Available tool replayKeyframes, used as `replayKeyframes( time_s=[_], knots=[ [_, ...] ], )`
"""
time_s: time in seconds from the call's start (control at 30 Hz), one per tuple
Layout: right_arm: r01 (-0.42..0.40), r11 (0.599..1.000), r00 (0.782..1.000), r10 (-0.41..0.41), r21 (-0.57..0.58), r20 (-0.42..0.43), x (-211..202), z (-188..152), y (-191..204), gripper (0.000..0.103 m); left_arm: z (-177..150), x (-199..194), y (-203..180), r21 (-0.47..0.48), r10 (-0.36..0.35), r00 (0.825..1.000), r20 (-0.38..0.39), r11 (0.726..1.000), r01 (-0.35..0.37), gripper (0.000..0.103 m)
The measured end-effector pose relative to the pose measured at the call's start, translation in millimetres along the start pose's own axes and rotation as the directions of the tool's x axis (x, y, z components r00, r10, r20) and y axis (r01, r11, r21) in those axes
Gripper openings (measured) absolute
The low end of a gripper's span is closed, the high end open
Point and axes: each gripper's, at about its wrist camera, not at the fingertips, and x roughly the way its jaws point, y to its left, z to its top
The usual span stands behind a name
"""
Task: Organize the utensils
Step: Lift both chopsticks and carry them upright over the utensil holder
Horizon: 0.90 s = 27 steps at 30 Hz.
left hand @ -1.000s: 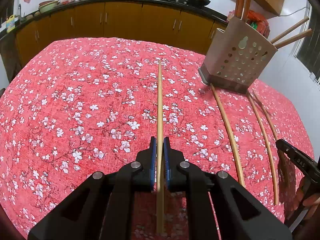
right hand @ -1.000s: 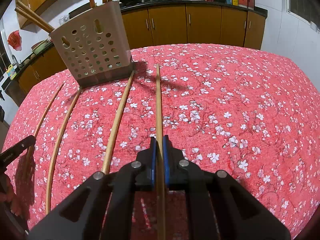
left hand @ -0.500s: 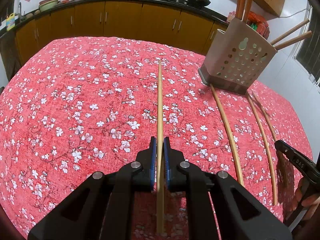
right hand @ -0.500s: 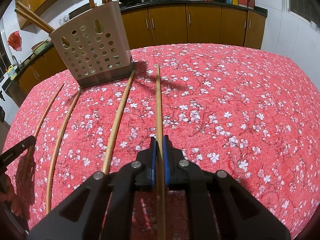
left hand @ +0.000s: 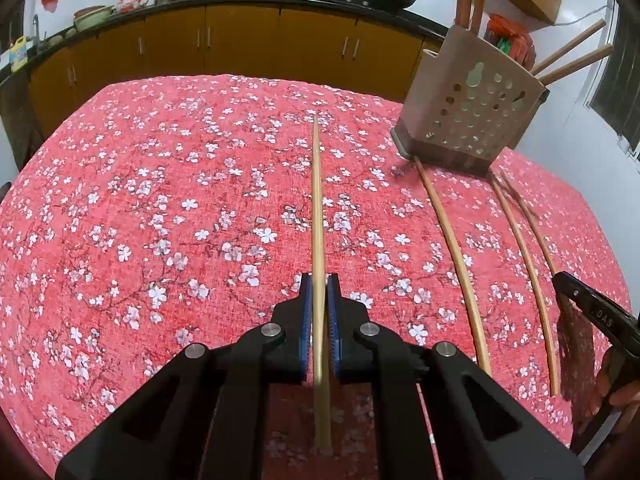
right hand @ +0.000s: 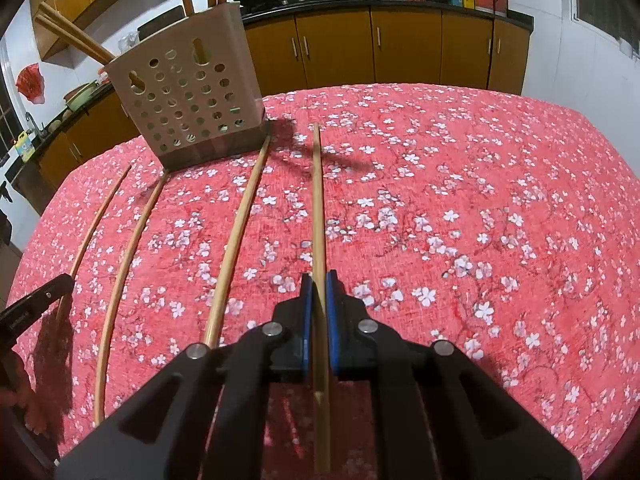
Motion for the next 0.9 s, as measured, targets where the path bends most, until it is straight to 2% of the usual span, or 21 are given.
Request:
replayKeyframes(
  time_s=[0.5,0.63,0.9],
  knots=[
    [0.009,1.0,1.0,-0.009,-0.01,0.002,-2.6,-1.5,1.5,0.008,1.1,0.3,-1.4,0.014,0.008,1.0,-0.005,1.0,-0.008,0.008],
    [-0.01,1.0,0.999,0.011,-0.004,0.049,-21.5,2.3,1.6,0.008,1.7,-8.2,-1.5,0.019,0.002,1.0,0.001,1.0,-0.002,0.007],
    [-0.021,1.0,0.978,0.017,0.016,0.209,-75.8,26.2,-4.9,0.008,24.5,-53.9,1.8,0.02,-0.013,0.991,0.132,1.0,0.01,0.007]
  ],
)
